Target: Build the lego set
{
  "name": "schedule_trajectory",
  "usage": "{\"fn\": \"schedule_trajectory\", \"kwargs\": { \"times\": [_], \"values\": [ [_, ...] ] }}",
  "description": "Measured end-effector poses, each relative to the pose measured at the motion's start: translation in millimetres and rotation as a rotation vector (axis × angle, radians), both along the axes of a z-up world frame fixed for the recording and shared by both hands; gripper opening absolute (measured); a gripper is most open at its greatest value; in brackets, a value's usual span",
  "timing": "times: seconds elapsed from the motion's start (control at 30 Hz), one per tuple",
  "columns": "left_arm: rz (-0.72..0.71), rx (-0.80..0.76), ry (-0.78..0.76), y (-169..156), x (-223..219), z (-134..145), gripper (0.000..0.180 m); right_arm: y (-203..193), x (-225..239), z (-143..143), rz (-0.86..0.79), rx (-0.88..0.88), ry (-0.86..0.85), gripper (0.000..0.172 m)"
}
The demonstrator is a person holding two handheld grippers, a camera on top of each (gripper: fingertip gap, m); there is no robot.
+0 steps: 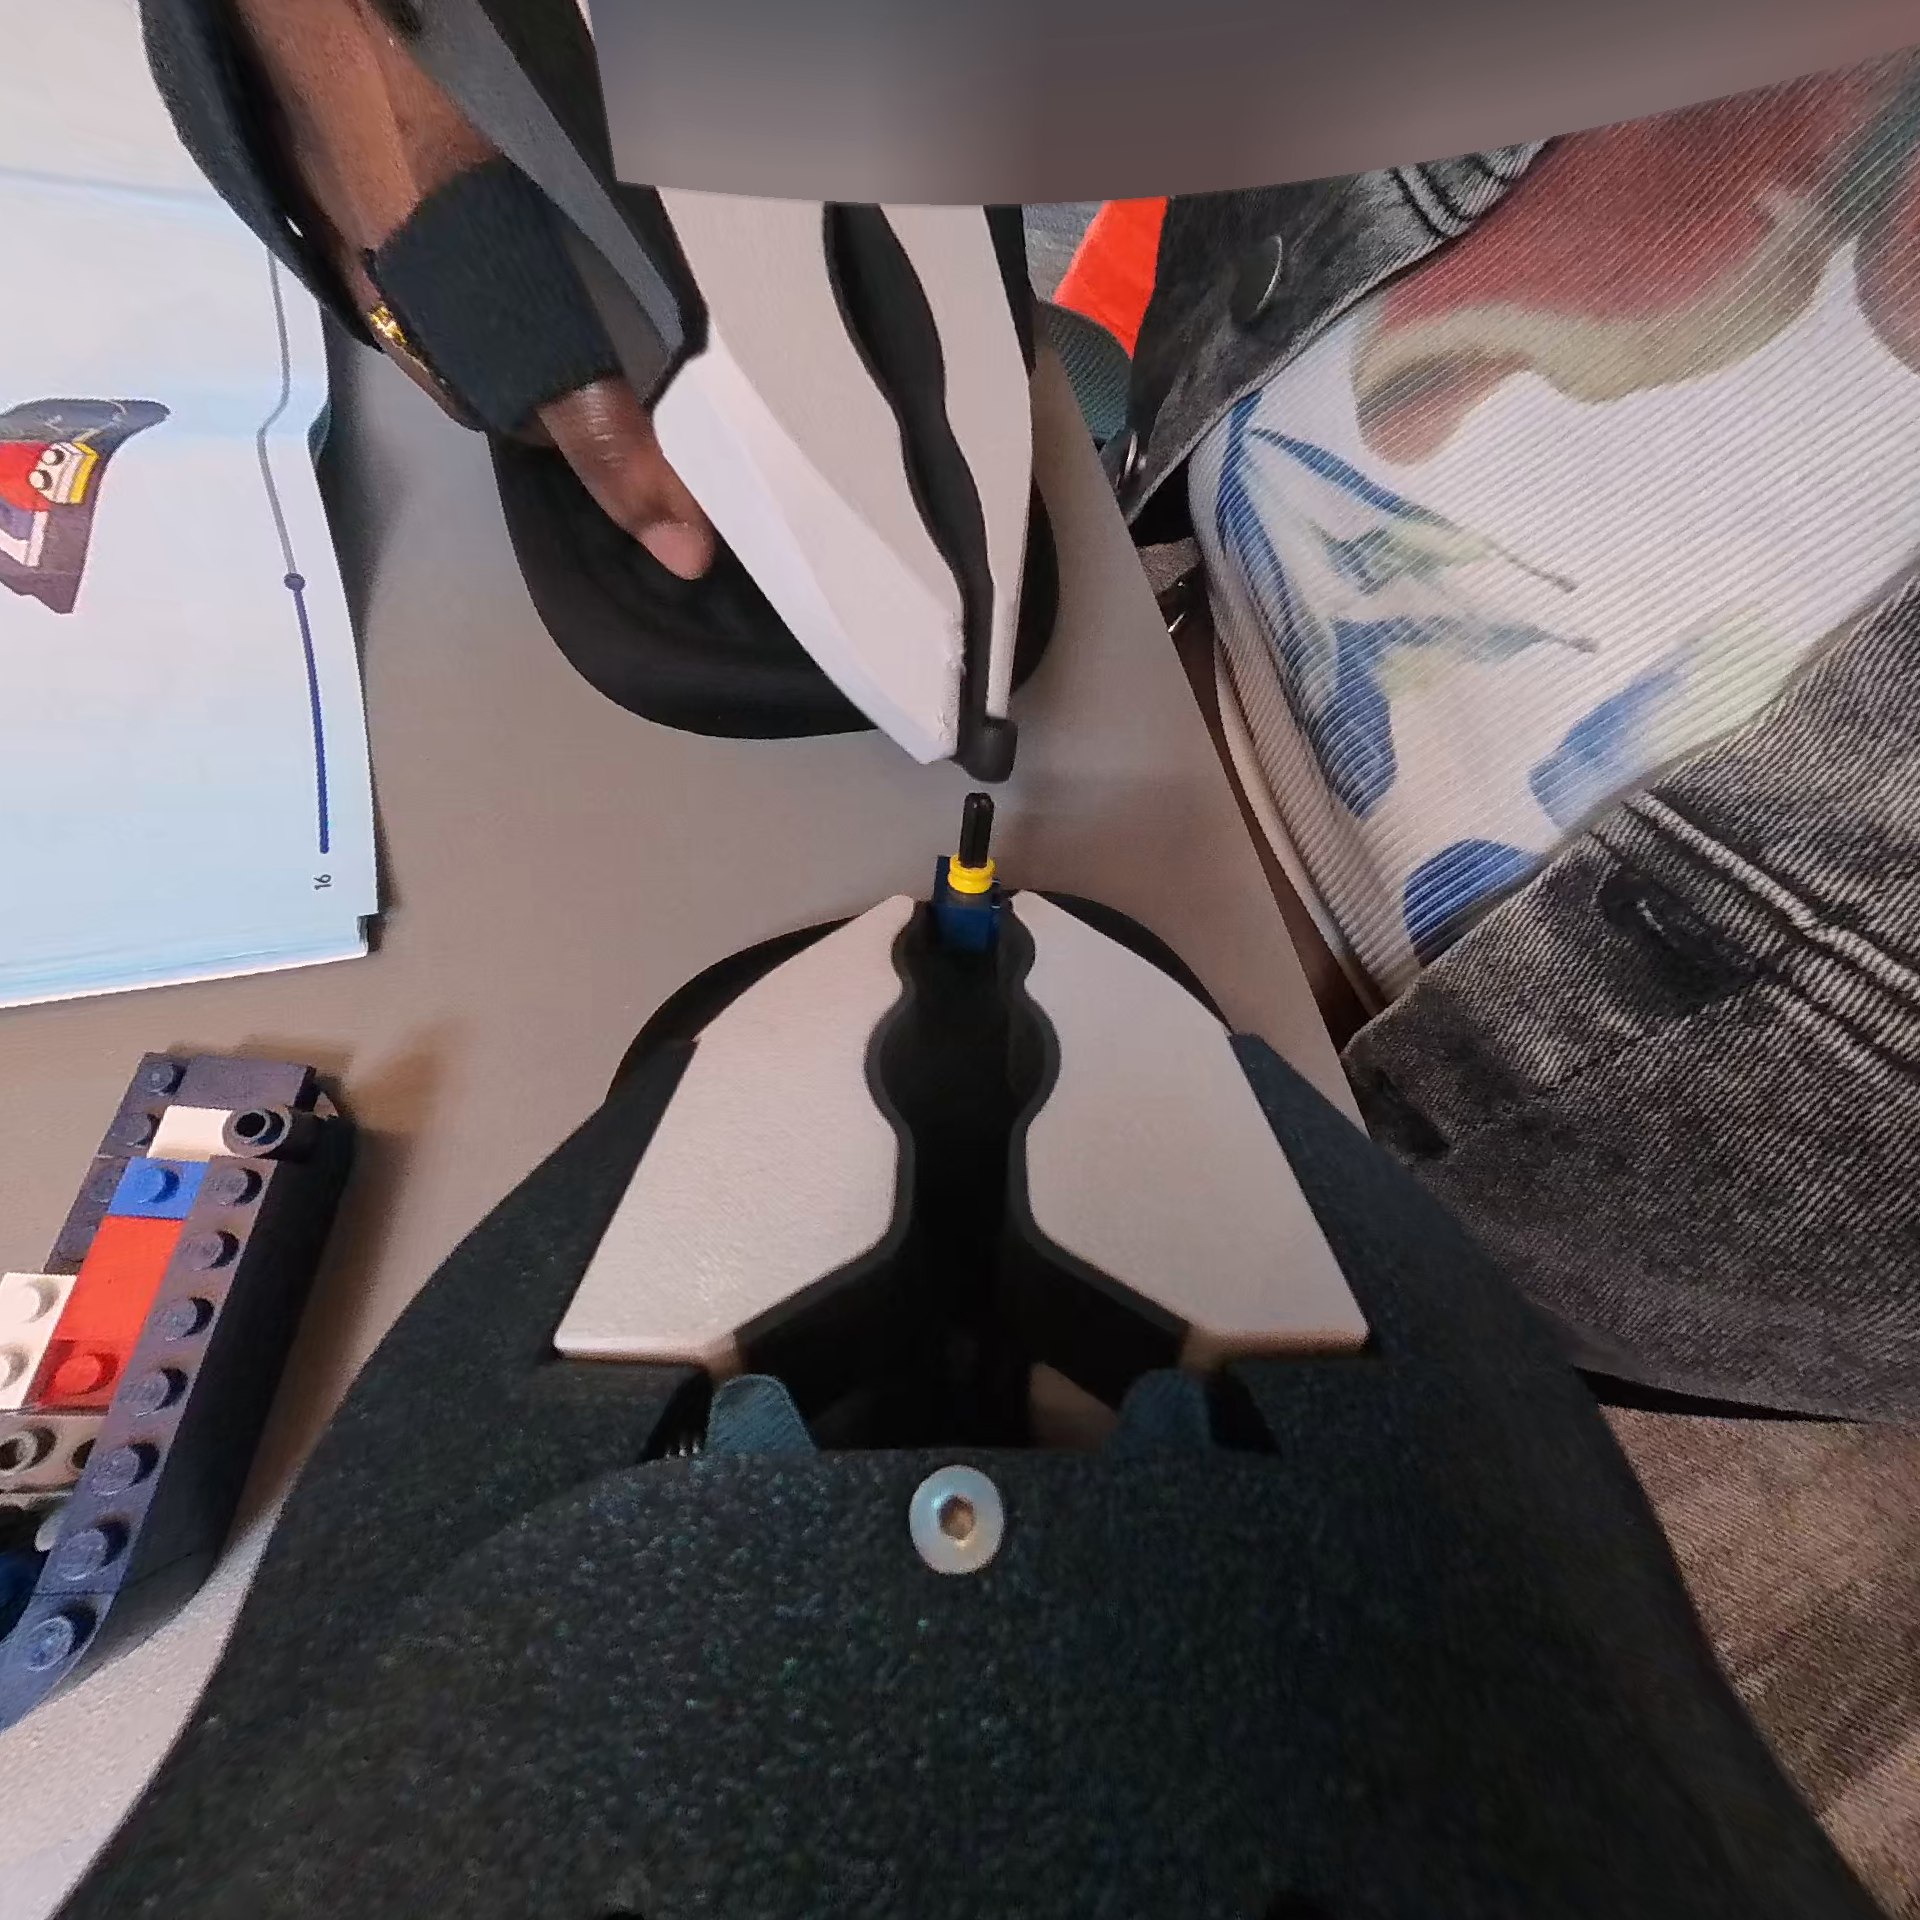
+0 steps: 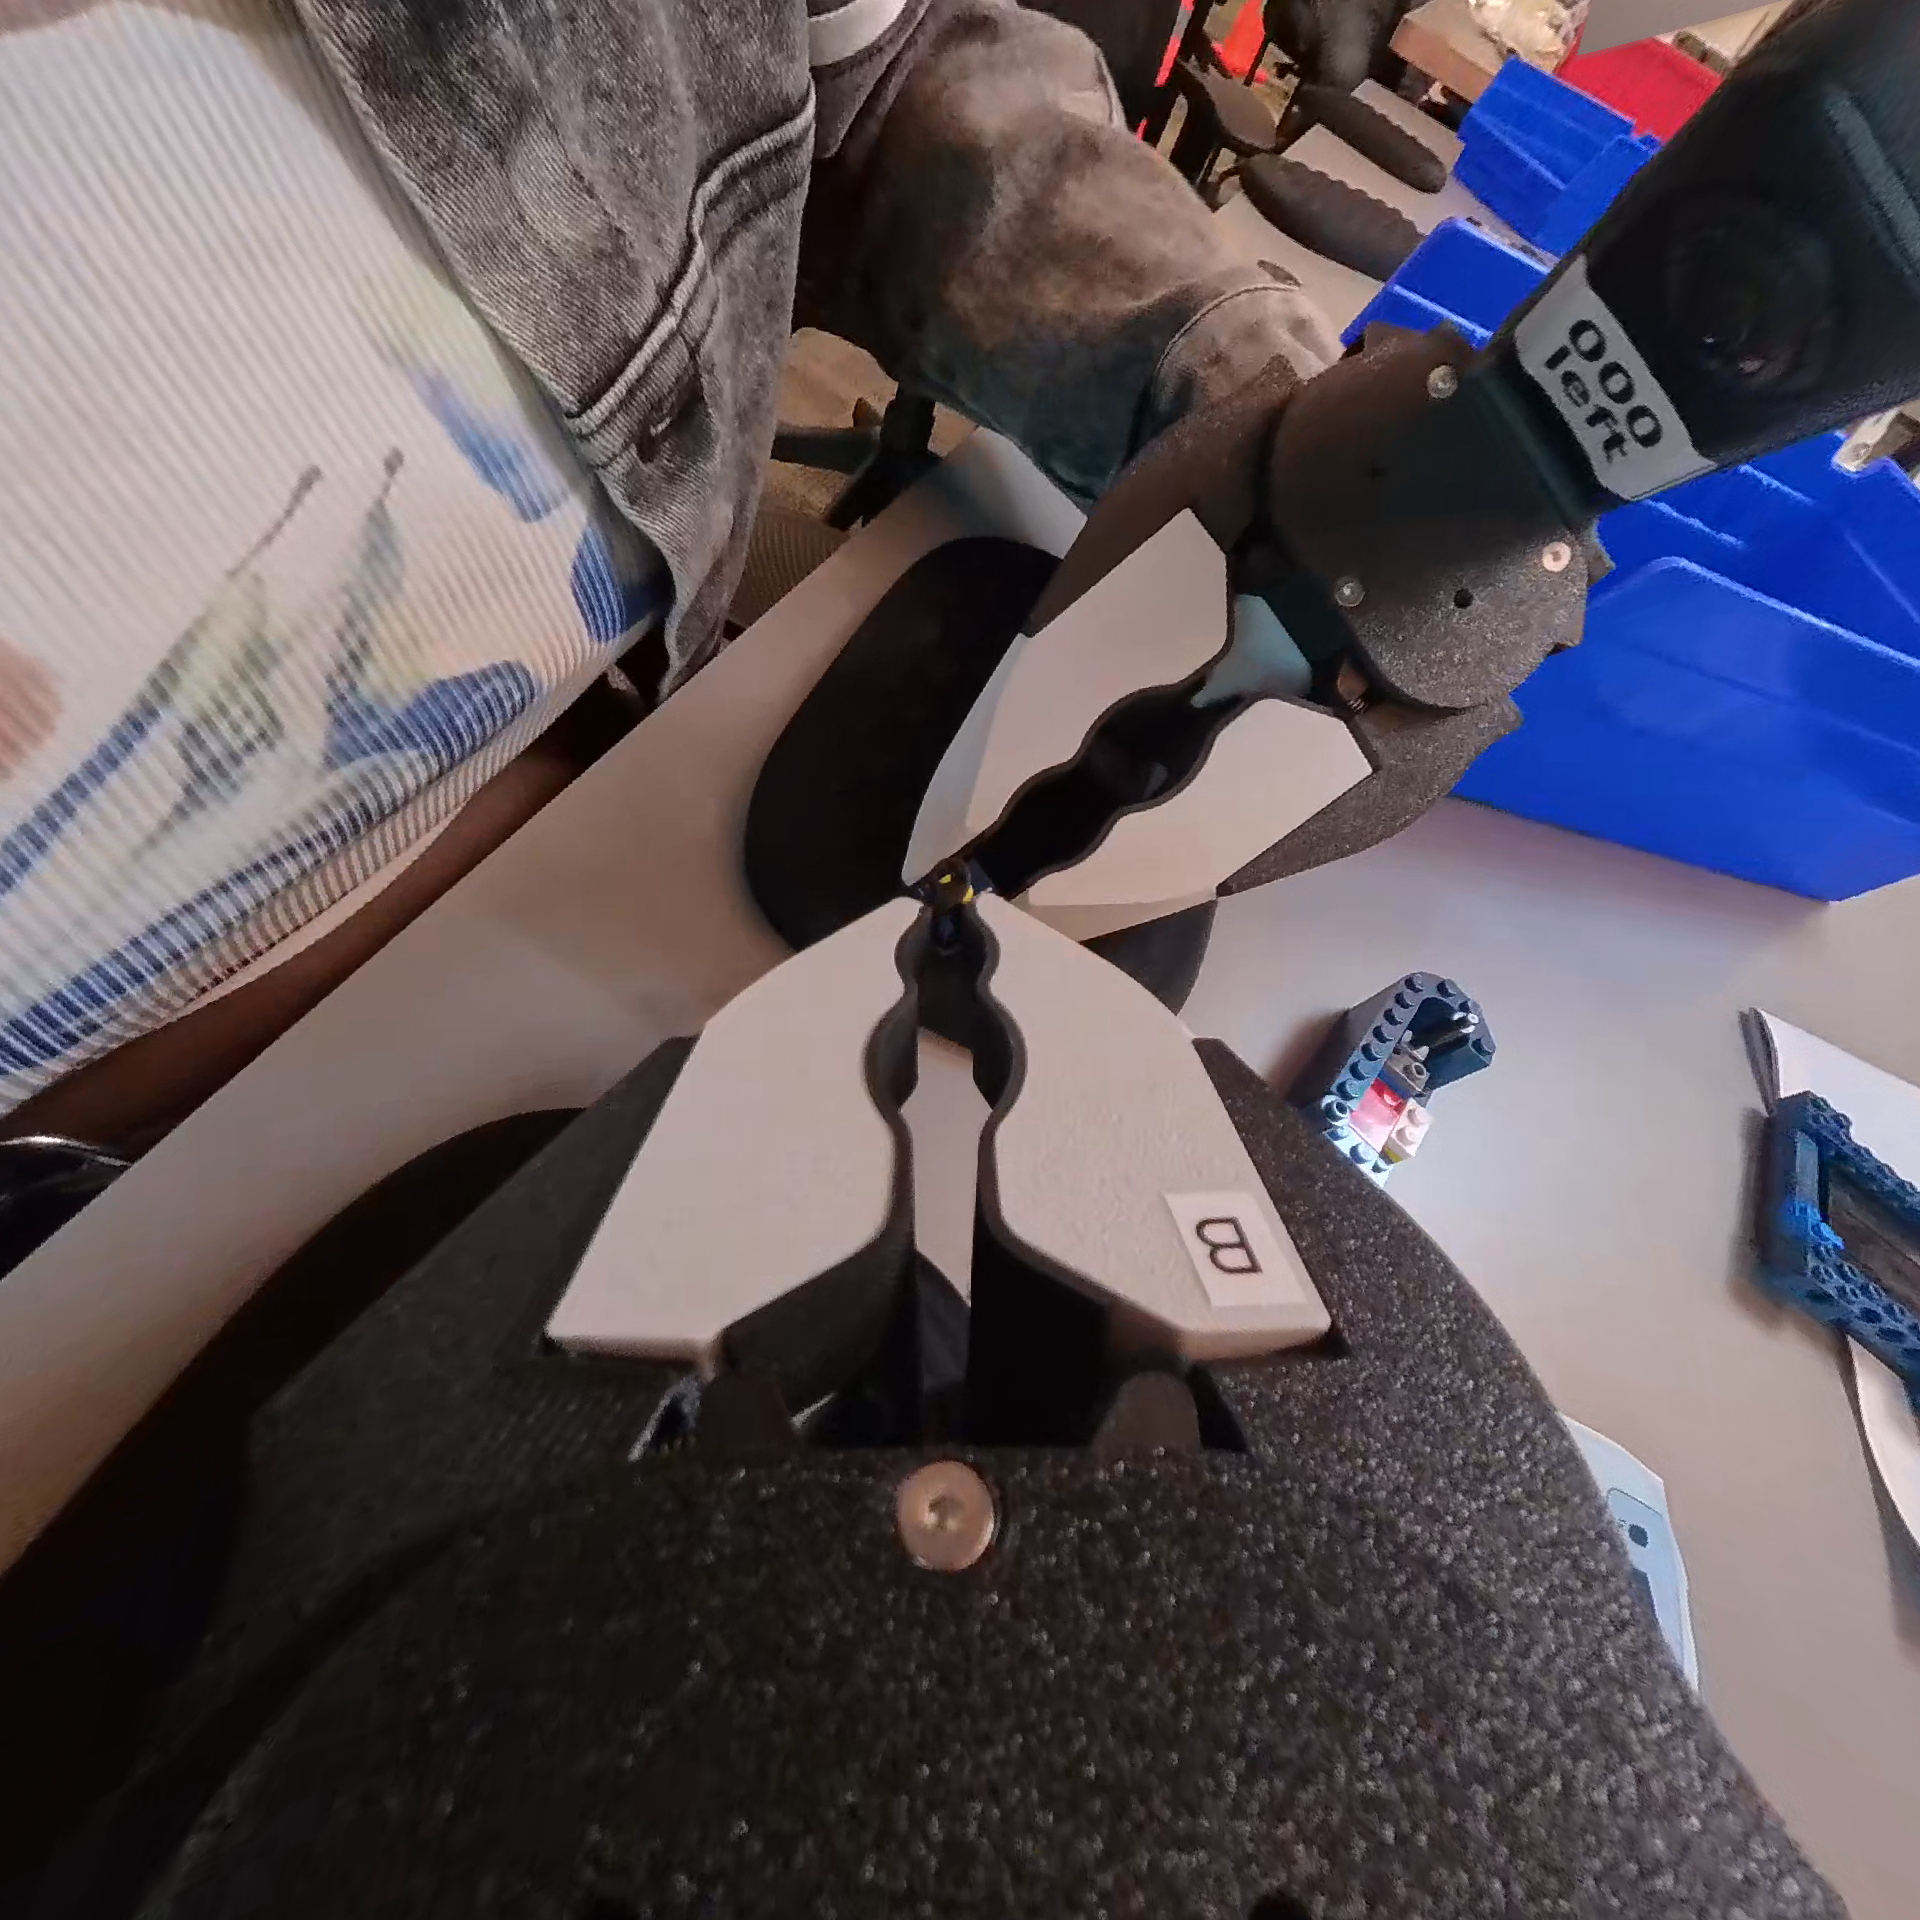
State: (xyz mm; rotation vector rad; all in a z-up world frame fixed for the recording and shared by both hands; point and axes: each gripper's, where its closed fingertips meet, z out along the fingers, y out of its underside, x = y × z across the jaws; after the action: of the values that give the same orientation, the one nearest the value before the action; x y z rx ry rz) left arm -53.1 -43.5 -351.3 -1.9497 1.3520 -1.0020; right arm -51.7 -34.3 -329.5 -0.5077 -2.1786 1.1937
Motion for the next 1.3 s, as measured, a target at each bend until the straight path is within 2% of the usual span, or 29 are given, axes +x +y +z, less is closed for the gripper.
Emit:
{"fn": "schedule_trajectory", "kwargs": {
  "times": [0.97,1.3],
  "values": [
    [-0.032,-0.031,0.043,-3.6,0.8,-6.7,0.012,-4.1,-1.0,-10.8,0.016,0.075,-0.016,0.005],
    [0.000,-0.112,0.041,-1.8,1.0,-6.9,0.012,2.6,-3.9,-11.7,-0.086,0.149,0.010,0.004]
  ]
}}
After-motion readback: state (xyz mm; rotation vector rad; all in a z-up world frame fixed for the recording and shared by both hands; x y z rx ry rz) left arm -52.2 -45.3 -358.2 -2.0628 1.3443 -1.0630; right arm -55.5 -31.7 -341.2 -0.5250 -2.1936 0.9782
